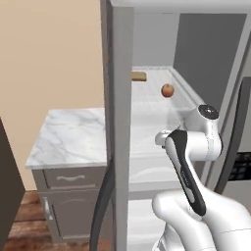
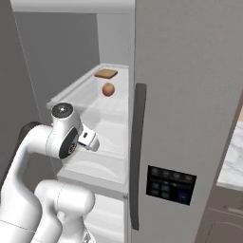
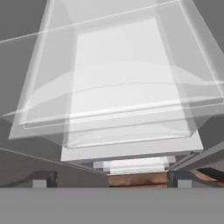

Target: Pick up the orange and peach from the fridge and place one fruit on each plate on the dining counter.

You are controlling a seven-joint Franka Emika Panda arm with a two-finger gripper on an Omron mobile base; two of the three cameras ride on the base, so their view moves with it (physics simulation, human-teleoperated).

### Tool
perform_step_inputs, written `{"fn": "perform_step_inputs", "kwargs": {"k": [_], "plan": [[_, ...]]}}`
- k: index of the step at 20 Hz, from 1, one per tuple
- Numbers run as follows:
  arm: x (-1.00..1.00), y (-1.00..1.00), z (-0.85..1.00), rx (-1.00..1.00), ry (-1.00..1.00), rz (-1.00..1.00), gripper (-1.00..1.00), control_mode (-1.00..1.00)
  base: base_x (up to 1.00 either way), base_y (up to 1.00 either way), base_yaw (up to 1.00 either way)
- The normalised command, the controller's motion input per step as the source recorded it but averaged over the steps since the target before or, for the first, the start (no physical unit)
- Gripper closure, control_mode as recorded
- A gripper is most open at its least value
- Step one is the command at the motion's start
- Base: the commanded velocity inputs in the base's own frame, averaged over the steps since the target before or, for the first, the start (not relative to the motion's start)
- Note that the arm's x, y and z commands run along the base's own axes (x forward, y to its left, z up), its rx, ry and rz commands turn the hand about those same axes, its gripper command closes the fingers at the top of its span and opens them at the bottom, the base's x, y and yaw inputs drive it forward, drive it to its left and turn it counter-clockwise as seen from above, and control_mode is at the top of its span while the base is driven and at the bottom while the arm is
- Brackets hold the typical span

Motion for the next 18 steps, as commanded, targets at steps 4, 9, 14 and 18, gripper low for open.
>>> {"fn": "perform_step_inputs", "kwargs": {"k": [4, 9, 14, 18], "plan": [[0.0, 0.0, 0.0, 0.0, 0.0, 0.0, -1.0, 1.0, 0.56, -0.02, 0.18], [0.0, 0.0, 0.0, 0.0, 0.0, 0.0, -1.0, 1.0, 0.64, 0.0, 0.21], [0.2, 0.0, 0.0, -0.01, 0.0, 0.04, -1.0, -1.0, 0.37, 0.0, 0.11], [0.48, 0.0, 0.37, -0.02, -0.1, 0.0, -1.0, -1.0, 0.0, 0.0, 0.0]]}}
